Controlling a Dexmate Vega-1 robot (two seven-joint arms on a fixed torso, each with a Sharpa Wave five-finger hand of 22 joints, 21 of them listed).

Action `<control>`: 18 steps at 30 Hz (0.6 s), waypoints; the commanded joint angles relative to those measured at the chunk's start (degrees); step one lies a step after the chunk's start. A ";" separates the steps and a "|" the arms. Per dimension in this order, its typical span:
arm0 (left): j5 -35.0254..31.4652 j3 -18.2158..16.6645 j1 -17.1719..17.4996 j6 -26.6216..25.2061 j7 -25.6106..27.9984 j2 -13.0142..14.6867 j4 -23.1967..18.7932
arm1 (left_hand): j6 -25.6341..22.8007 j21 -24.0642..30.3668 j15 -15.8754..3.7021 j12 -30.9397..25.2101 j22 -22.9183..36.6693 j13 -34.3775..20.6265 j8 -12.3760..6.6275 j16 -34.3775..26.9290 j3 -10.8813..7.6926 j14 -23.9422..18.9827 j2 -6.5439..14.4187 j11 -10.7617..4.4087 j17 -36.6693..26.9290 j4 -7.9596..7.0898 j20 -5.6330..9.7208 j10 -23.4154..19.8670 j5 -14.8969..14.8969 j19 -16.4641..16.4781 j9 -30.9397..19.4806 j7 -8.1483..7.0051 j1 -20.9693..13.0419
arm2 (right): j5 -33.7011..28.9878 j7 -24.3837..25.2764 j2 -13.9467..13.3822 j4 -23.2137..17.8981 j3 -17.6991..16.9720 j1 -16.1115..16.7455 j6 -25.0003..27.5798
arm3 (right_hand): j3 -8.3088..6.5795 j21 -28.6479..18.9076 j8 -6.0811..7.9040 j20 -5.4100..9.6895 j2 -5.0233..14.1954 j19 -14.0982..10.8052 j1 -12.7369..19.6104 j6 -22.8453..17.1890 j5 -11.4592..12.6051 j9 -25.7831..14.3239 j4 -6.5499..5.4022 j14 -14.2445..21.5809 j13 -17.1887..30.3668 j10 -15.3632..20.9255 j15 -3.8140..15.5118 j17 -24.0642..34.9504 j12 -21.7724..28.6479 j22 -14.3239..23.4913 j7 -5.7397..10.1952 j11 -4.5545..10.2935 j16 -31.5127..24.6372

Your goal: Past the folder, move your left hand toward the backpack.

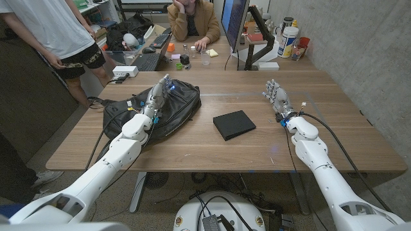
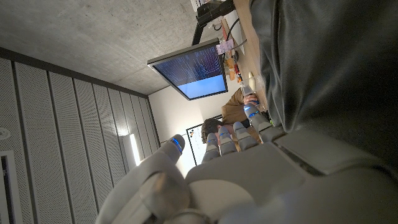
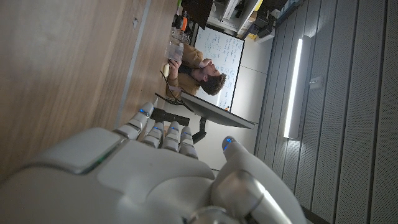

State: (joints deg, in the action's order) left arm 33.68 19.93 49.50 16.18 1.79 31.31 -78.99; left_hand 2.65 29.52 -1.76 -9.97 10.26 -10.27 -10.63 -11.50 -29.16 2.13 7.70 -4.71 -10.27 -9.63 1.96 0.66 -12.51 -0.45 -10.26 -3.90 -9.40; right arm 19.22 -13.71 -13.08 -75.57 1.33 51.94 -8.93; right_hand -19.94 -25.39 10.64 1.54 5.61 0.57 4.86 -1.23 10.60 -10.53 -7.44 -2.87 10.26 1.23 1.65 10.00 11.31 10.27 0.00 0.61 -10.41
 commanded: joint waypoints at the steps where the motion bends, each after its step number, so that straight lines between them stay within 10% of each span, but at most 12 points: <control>1: -0.74 -0.23 -0.09 -0.12 0.52 0.41 -0.30 | 0.20 -0.13 -2.91 -0.23 0.27 -0.10 -0.24 -0.21 -0.56 0.50 1.42 -0.02 -0.25 0.00 3.50 0.46 -0.35 -0.26 -0.15 -0.54 -0.59 | -1.01 -0.59 0.83 0.23 -0.78 -0.11 0.47 | -0.05 0.11 0.27 3.59 3.39 -0.07 0.18 -0.33 0.27 -0.12 -0.13 -0.38 0.12 0.60 0.04 0.15 0.36 0.15 0.06 0.04 -0.29; 18: -2.06 -0.14 -1.36 -0.21 0.98 0.58 0.43 | 0.25 -0.38 -2.87 -0.24 0.28 -0.10 -0.23 -0.15 -0.69 0.78 1.49 -0.04 -0.25 0.02 3.40 0.67 -0.34 -0.39 -0.15 -0.57 -0.69 | -1.69 -1.23 1.48 2.13 -1.01 -1.35 0.43 | 0.00 0.28 0.28 3.57 3.45 -0.10 0.23 -0.35 0.29 -0.12 -0.13 -0.37 0.12 0.58 0.05 0.14 0.35 0.16 0.01 0.05 -0.29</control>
State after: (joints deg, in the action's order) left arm 32.46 19.71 48.99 16.07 2.51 31.78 -79.13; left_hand 2.89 29.22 -2.05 -9.97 10.26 -10.27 -10.63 -11.50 -29.64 2.42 7.70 -4.40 -10.26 -9.65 1.75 0.97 -12.51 -0.66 -10.25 -4.13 -9.40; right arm 18.07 -14.52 -12.08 -74.79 0.48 51.46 -8.52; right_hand -19.94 -25.39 10.64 1.54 5.61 0.57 4.86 -1.23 10.60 -10.53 -7.44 -2.87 10.26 1.23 1.65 10.00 11.31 10.27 0.00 0.61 -10.41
